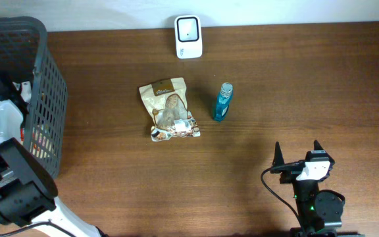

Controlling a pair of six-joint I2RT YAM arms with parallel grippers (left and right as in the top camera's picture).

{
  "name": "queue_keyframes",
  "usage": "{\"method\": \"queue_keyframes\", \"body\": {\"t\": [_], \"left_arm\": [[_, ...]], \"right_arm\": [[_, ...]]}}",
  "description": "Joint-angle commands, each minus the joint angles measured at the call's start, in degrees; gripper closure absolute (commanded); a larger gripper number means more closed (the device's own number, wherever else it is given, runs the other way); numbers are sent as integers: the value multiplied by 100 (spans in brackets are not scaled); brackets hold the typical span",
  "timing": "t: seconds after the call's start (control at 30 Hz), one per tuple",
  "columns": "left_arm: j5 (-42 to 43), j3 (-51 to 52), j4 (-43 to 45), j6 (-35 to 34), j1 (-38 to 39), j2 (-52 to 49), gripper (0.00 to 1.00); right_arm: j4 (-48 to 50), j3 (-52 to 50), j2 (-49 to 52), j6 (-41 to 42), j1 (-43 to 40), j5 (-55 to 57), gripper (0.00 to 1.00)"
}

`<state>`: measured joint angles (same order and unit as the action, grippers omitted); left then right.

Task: Scan the item barcode
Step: 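Reach into the basket and grasp the yellow printed snack bag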

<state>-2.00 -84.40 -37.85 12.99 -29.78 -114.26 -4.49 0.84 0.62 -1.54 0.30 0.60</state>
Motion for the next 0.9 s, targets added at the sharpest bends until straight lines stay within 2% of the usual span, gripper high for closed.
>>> {"method": "queue_keyframes", "body": {"t": [0.0,0.17,0.27,0.37,0.57,0.73,0.87], "left_arm": [[48,105,13,85,55,-105,16],[-911,107,-101,83,39,-356,16],[-1180,107,-140,85,37,-404,16],[-1180,107,-120,83,39,-404,37],[-1178,70,-120,52,39,-402,98],[-1075,-442,-330,-656,39,-229,100],[-350,-1034,-522,-885,37,240,100]], "right_arm": [[-17,-52,-44,-13,-37,9,2],[-17,-52,-44,-13,-37,9,2],[-17,-52,-44,-13,-37,9,2],[-17,-52,-44,-13,-37,9,2],[-17,-52,-44,-13,-37,9,2],[-17,-52,-44,-13,-37,9,2],[-17,-52,-44,-13,-37,9,2]]}}
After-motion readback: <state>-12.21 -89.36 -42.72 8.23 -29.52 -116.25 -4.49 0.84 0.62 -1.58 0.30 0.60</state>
